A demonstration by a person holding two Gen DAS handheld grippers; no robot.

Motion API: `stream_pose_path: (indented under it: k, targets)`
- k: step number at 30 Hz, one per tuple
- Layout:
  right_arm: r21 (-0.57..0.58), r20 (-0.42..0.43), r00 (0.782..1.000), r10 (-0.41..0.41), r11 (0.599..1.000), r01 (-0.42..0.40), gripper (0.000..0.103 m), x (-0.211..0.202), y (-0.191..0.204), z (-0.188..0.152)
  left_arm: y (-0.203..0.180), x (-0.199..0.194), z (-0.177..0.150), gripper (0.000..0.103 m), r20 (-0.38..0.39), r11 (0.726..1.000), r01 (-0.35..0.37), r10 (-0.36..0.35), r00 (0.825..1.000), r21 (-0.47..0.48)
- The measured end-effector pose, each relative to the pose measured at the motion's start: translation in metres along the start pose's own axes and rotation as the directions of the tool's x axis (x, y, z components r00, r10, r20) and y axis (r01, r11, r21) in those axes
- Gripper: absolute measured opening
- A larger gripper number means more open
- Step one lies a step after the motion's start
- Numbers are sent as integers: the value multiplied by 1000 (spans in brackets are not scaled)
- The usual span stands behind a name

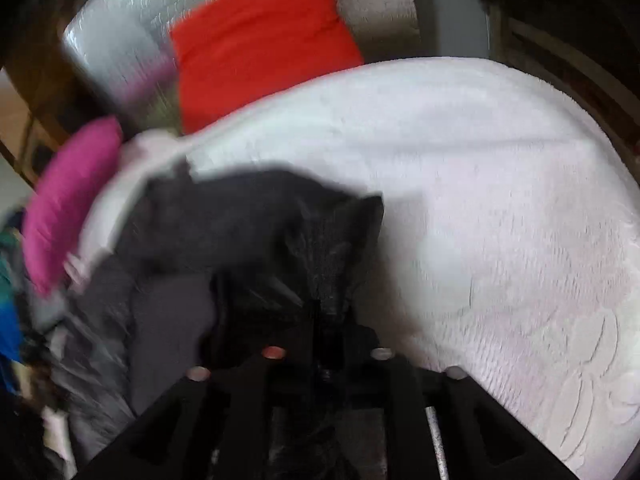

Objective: Fold large clothes

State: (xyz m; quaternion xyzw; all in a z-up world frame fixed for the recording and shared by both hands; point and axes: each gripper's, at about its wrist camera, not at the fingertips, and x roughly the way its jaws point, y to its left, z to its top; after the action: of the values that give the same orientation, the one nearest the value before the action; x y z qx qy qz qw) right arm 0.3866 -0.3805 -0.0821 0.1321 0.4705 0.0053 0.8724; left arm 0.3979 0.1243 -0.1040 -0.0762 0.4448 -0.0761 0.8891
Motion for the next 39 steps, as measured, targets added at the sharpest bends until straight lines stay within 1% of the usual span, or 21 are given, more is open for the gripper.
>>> stream_pose_path:
  k: [2, 3, 4, 5, 7, 8, 9, 10, 12, 13, 15, 17, 19, 20, 22, 25, 27, 29, 32, 36, 39]
  targets:
    - [35, 85, 996, -21, 999, 18, 34, -18, 3, -7, 3, -6, 2, 23, 28, 999, 16, -15, 1000, -39]
    - [51, 120, 991, -62, 997, 56, 48, -28, 6, -9, 4, -8, 3, 26, 33, 999, 12, -11, 999, -41]
    - [65, 185, 974, -135, 990, 124, 49, -44, 13, -10, 4, -10, 4, 27, 34, 999, 12, -11, 999, -37]
    - [67, 232, 961, -149, 988, 137, 49, -57, 20, -12, 7, -14, 2, 27, 30, 999, 16, -15, 999, -36]
    - [35, 315, 942, -112, 994, 107, 49, -84, 48, -15, 9, -16, 3, 27, 25, 999, 24, -23, 999, -49]
    - [-11, 335, 940, -59, 998, 66, 49, -91, 68, -18, 8, -14, 3, 27, 20, 998, 24, -23, 1000, -50]
    - [-107, 311, 950, 39, 994, -6, 49, -93, 102, -24, 7, -11, 2, 27, 17, 998, 25, -24, 1000, -49]
    - [-193, 277, 956, 94, 980, -41, 49, -90, 133, -29, 7, -10, 3, 27, 17, 998, 27, -26, 1000, -50]
    - [-364, 213, 961, 178, 927, -91, 49, -81, 193, -48, 4, -7, 3, 27, 10, 999, 31, -30, 999, -43]
    - [-445, 154, 963, 223, 885, -134, 49, -71, 230, -61, 3, -6, 4, 27, 9, 999, 33, -32, 999, -36]
    - [-499, 82, 961, 264, 846, -189, 50, -50, 277, -76, 4, -6, 6, 27, 3, 999, 38, -38, 999, -31]
    - [-542, 41, 967, 253, 818, -191, 50, -25, 311, -88, 5, -7, 7, 24, -4, 999, 45, -45, 999, -27]
    - [-549, -78, 973, 217, 805, -224, 50, 6, 327, -102, 6, -6, 8, 21, -5, 998, 53, -53, 999, -16]
    - [-567, -111, 977, 180, 796, -211, 50, 21, 330, -112, 7, -4, 9, 20, -8, 999, 53, -53, 999, -11]
    - [-596, -137, 981, 136, 779, -192, 51, 36, 329, -126, 9, 2, 11, 18, -13, 999, 51, -52, 999, -15]
    - [-630, -150, 983, 102, 757, -175, 50, 35, 327, -133, 9, 10, 12, 17, -17, 999, 49, -50, 999, -10]
    - [-604, -133, 983, 127, 776, -182, 50, 23, 326, -127, 10, 10, 12, 17, -12, 998, 57, -57, 998, -15]
    - [-583, -82, 980, 182, 789, -195, 50, 8, 336, -117, 14, 10, 11, 17, -8, 996, 80, -80, 997, -25]
    - [-561, -47, 964, 262, 792, -243, 50, -6, 359, -111, 18, 8, 10, 17, -6, 994, 103, -103, 995, -27]
    - [-533, -75, 950, 302, 793, -294, 50, 10, 387, -109, 20, 7, 10, 18, -11, 993, 116, -116, 993, -12]
    - [-523, -182, 946, 267, 789, -323, 50, 49, 397, -118, 20, 9, 10, 18, -16, 993, 118, -118, 993, 0]
